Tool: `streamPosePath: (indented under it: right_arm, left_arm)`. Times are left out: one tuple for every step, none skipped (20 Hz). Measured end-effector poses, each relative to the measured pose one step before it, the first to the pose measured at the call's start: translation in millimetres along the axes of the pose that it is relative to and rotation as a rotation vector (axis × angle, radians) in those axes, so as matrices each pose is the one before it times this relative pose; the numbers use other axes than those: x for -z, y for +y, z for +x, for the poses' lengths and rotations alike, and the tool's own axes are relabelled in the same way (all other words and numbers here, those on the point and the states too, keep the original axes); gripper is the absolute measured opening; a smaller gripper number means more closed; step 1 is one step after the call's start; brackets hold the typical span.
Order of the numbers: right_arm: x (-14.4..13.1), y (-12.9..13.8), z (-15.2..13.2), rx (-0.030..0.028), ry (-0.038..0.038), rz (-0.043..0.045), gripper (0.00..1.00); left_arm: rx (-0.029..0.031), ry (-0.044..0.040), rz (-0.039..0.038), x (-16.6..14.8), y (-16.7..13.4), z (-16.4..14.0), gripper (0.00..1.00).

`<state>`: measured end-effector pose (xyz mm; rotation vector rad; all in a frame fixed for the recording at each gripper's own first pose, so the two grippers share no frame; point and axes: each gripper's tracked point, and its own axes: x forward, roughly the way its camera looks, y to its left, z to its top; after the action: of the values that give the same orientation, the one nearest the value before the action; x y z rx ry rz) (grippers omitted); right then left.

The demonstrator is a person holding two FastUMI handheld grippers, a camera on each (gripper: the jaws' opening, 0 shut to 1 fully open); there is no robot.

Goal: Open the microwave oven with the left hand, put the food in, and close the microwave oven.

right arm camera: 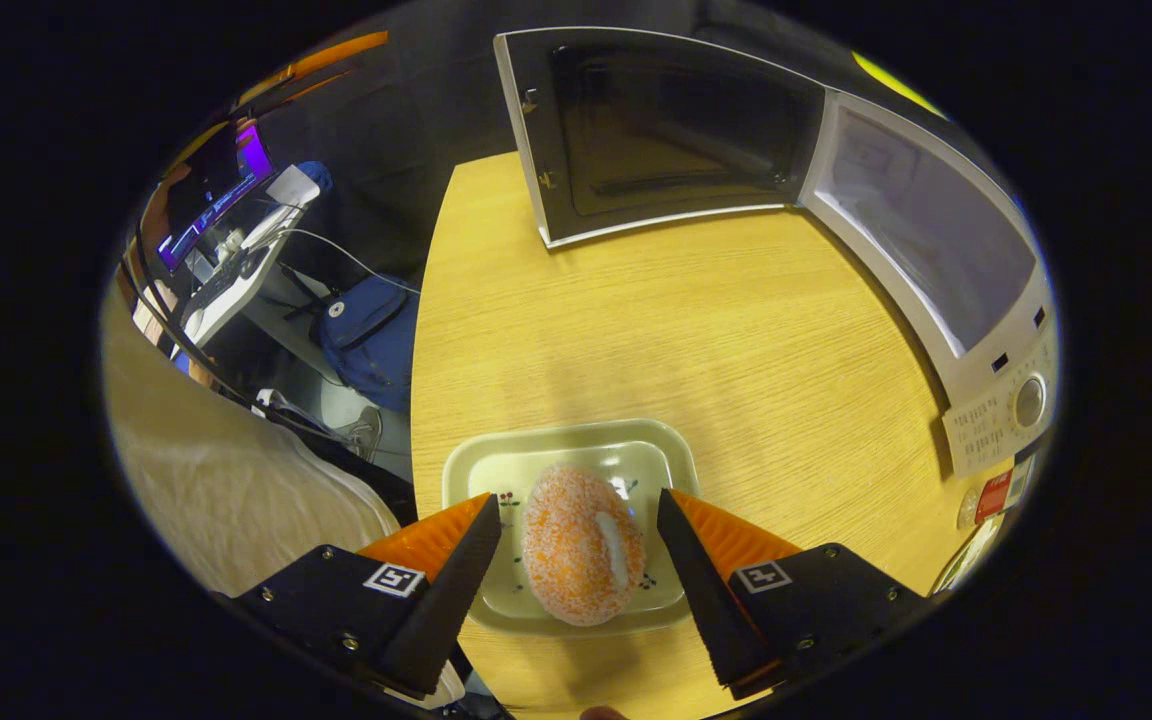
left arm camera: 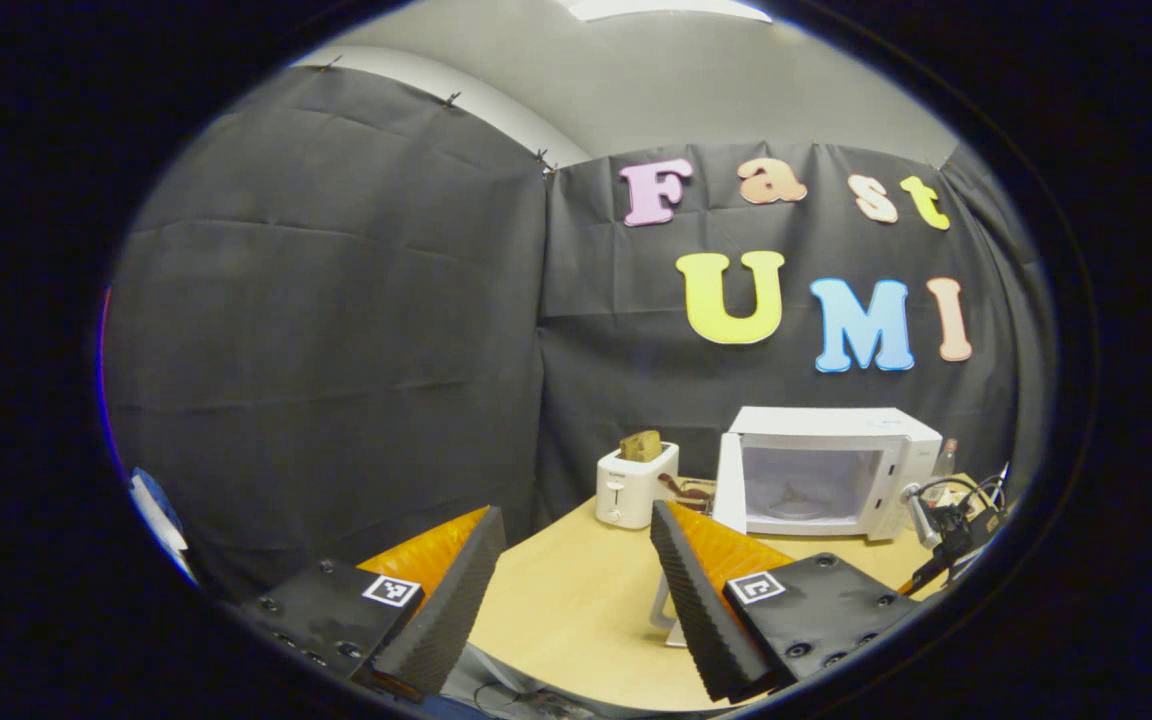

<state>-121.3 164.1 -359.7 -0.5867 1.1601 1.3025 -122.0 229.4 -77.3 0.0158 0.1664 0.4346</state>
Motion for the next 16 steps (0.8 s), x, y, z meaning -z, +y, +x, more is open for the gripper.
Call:
streamPosePath:
  right_arm:
    - [4.7, 1.1, 2.8, -0.00746, 0.01573, -0.00023, 0.98]
    - [3.69, 0.9, 1.01, -0.0102, 0.01461, -0.00318, 0.98]
    - [2.81, 0.29, 1.84, 0.00023, 0.00763, -0.00879, 0.98]
    - [1.84, -1.31, 1.65, 0.00568, 0.0038, -0.00817, 0.98]
    - [3.18, -0.16, 1.67, 0.00711, 0.00616, -0.00135, 0.98]
    - [1.97, -0.26, 2.09, 0.00205, 0.00557, 0.00015, 0.97]
    - [2.12, -3.77, -1.14, 0.01297, 0.00684, -0.00285, 0.94]
    - [-2.14, 0.28, 1.31, 0.00035, -0.00504, -0.00232, 0.75]
    - [-1.61, 0.19, -2.14, 0.00882, -0.00982, -0.0135, 0.75]
    - [-3.38, -0.81, -1.35, 0.01444, -0.01594, -0.02253, 0.69]
    - [-6.6, 1.1, -3.0, 0.01715, -0.02509, -0.01918, 0.69]
    - [-7.53, -0.91, -4.48, 0.01556, -0.02622, -0.01182, 0.69]
    - [-7.34, -0.39, -4.37, 0.01564, -0.02442, -0.00664, 0.66]
    - [-8.13, -2.03, -3.73, 0.01477, -0.01987, -0.00297, 0.66]
    - [-8.8, -3.48, -2.72, 0.0224, -0.01953, -0.00133, 0.69]
    - [-8.36, -5.66, -2.82, 0.01818, -0.01757, -0.0009, 0.66]
  left_arm:
    - [-0.00289, -0.00081, -0.00369, 0.04, 0.16, 0.21, 0.94]
    - [-0.00153, -0.00039, -0.00087, 1.6, -2.19, 1.47, 0.94]
    - [-0.00065, -0.0035, 0.00195, -0.86, -0.27, 0.75, 0.94]
    - [0.00072, 0.00047, 0.00313, 0.95, -0.49, -1.09, 0.94]
    - [0.001, 0.00149, 0.00267, 1.05, -1.78, 1.3, 0.94]
    - [0.00472, 0.00207, 0.00162, 0.3, -1.71, 0.61, 0.94]
    - [0.00421, 0.00022, 0.0015, 0.91, -2.95, 1.44, 0.94]
    - [0.00312, 0.00073, 0.00101, 0.34, -1.9, 1.41, 0.94]
    - [0.00496, -0.00028, -0.00164, 0.75, -2.96, 0.57, 0.94]
    - [0.00319, -0.00103, -0.00252, -0.07, -1.82, 0.63, 0.94]
    - [0.00279, -0.00177, -0.0027, -0.85, -1.13, -0.03, 0.94]
    - [0.00088, -0.00301, -0.00253, -0.3, -0.42, 0.89, 0.94]
    - [-0.00086, 0.00156, -0.00295, -0.28, 1.23, -0.29, 0.94]
    - [0.0028, 0.00222, -0.00408, 2.06, -0.01, 0.51, 0.94]
    - [-0.00182, -0.00038, -0.00293, -0.18, -0.23, 0.29, 0.94]
    - [-0.00153, 0.00026, -0.00276, -0.08, 0.95, 0.78, 0.94]
